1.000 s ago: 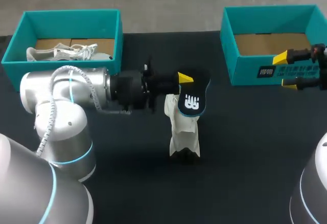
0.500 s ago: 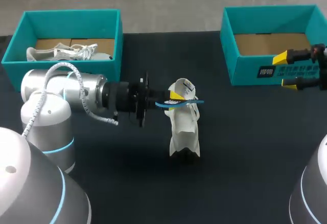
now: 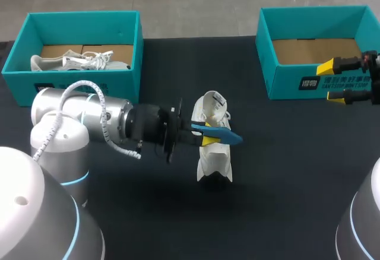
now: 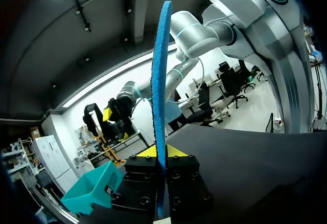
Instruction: Take the shoe out of the shoebox, open the shoe tongue, remove and reinsert the insole, then place the shoe into the shoebox
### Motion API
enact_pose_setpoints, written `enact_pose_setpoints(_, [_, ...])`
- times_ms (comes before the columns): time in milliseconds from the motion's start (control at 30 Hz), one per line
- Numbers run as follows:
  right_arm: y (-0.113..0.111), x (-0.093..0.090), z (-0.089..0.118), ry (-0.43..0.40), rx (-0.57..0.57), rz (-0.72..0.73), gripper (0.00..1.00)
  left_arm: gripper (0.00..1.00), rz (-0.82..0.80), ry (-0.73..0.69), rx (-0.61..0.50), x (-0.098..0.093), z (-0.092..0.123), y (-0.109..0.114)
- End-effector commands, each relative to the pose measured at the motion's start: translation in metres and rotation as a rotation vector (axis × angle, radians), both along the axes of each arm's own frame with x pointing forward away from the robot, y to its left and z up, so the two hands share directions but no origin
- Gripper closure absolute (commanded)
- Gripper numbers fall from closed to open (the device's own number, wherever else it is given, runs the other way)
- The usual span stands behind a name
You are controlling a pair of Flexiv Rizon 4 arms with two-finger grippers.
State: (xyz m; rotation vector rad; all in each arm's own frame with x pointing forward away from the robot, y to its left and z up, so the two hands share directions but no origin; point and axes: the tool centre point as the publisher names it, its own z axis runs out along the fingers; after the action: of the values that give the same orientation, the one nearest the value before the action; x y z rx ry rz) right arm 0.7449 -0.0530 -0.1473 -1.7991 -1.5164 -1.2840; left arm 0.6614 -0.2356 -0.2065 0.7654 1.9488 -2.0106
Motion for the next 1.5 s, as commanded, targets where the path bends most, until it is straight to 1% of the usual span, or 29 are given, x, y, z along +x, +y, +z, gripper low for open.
enact_pose_setpoints(33, [0.0, -0.001, 0.0, 0.001, -0.003, -0.001, 0.0, 1.0, 0.024, -0.006, 0.015, -0.007, 0.005, -0.003])
enact_pose_setpoints(500, [0.0, -0.001, 0.0, 0.001, -0.003, -0.001, 0.0, 1.0, 0.024, -0.006, 0.015, -0.007, 0.005, -0.003])
enact_pose_setpoints(767, [0.0, -0.001, 0.0, 0.001, -0.003, -0.001, 0.0, 1.0, 0.036, -0.002, 0.098, 0.012, -0.016, 0.009])
enact_pose_setpoints(1033, [0.0, -0.001, 0.0, 0.001, -0.003, -0.001, 0.0, 1.0, 0.083, -0.017, 0.127, 0.032, -0.039, 0.015])
enact_pose_setpoints(1300, [0.0, -0.001, 0.0, 0.001, -0.003, -0.001, 0.0, 1.0, 0.102, -0.074, 0.116, 0.042, -0.051, 0.011])
enact_pose_setpoints(1400, [0.0, -0.001, 0.0, 0.001, -0.003, -0.001, 0.0, 1.0, 0.11, -0.091, 0.129, 0.046, -0.053, 0.01])
enact_pose_setpoints(1500, [0.0, -0.001, 0.0, 0.001, -0.003, -0.001, 0.0, 1.0, 0.112, -0.104, 0.144, 0.045, -0.051, 0.008])
